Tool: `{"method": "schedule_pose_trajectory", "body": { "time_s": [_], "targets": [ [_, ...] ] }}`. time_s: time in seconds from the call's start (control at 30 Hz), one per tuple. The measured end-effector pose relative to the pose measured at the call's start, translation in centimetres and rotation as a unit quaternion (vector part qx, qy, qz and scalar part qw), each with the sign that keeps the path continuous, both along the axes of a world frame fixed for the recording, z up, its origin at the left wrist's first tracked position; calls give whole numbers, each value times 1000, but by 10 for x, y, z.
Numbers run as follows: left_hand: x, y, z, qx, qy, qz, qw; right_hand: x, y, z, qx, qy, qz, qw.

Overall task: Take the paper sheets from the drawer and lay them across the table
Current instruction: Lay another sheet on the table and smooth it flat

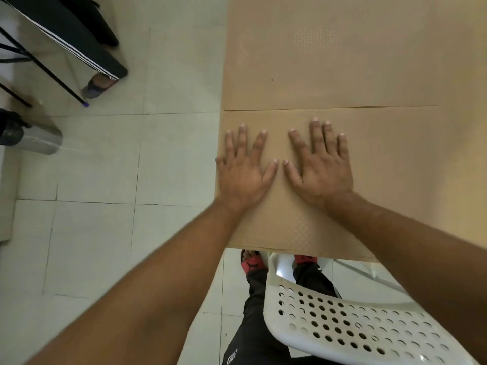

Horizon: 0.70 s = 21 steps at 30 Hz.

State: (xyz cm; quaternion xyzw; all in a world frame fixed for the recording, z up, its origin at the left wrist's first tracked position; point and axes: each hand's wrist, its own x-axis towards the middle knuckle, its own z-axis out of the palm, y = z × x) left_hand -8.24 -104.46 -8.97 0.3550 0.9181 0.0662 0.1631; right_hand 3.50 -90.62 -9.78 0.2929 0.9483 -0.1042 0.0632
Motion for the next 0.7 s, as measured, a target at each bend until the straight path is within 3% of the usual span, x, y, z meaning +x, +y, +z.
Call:
{"method": "schedule_pose_trajectory", "body": {
  "time_s": [0.37,0.57,0.7],
  "targets": [
    [-15,14,-13,7,55,12,998,2,6,0,1,-11,-2,1000],
    [-14,13,-11,-1,56,12,998,64,74,10,-11,-5,-164,986],
    [-12,14,-8,-11,49,9,999,101,106,17,-7,0,-189,982]
  ]
}}
